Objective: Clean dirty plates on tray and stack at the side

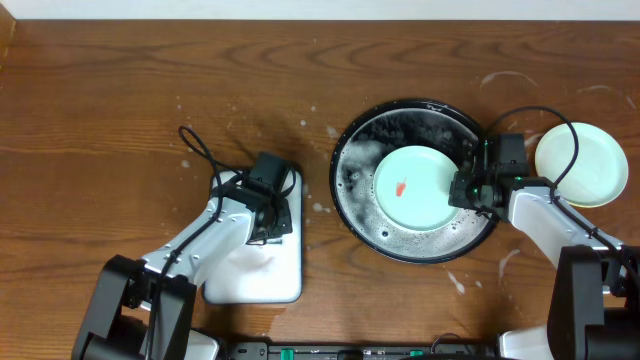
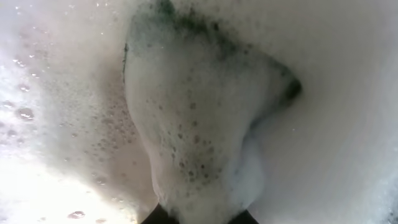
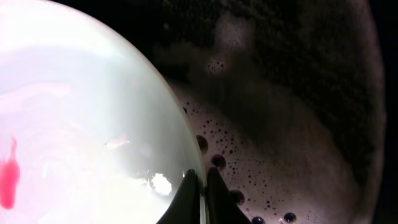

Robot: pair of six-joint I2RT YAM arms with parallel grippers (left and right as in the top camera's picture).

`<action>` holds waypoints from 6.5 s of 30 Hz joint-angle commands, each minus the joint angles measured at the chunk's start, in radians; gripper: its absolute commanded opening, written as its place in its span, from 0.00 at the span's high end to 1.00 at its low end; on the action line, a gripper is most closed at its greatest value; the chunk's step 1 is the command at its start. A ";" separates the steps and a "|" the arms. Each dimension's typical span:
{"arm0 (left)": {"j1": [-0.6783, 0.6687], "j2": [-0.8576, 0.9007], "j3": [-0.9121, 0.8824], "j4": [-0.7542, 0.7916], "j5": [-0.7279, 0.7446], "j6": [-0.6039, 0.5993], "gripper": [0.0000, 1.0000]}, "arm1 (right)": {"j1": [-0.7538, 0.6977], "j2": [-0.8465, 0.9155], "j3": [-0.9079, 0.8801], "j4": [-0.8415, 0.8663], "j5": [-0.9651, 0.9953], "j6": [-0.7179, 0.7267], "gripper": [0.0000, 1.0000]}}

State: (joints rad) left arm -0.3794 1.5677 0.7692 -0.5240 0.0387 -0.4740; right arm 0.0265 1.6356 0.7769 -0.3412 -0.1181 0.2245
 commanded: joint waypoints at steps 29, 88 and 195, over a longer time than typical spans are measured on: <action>0.068 0.105 0.058 -0.074 -0.100 0.029 0.92 | 0.014 0.043 -0.025 -0.016 -0.048 -0.004 0.99; -0.348 0.529 0.598 0.018 -0.238 -0.099 0.93 | 0.079 0.046 0.066 -0.119 -0.088 -0.083 0.99; -0.367 0.617 0.673 -0.148 -0.565 -0.097 0.93 | 0.079 0.046 0.066 -0.132 0.011 -0.144 0.99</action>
State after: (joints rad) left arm -0.7975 2.1094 1.5021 -0.6357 -0.1833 -0.6144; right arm 0.1123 1.6745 0.8497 -0.4595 -0.2283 0.0868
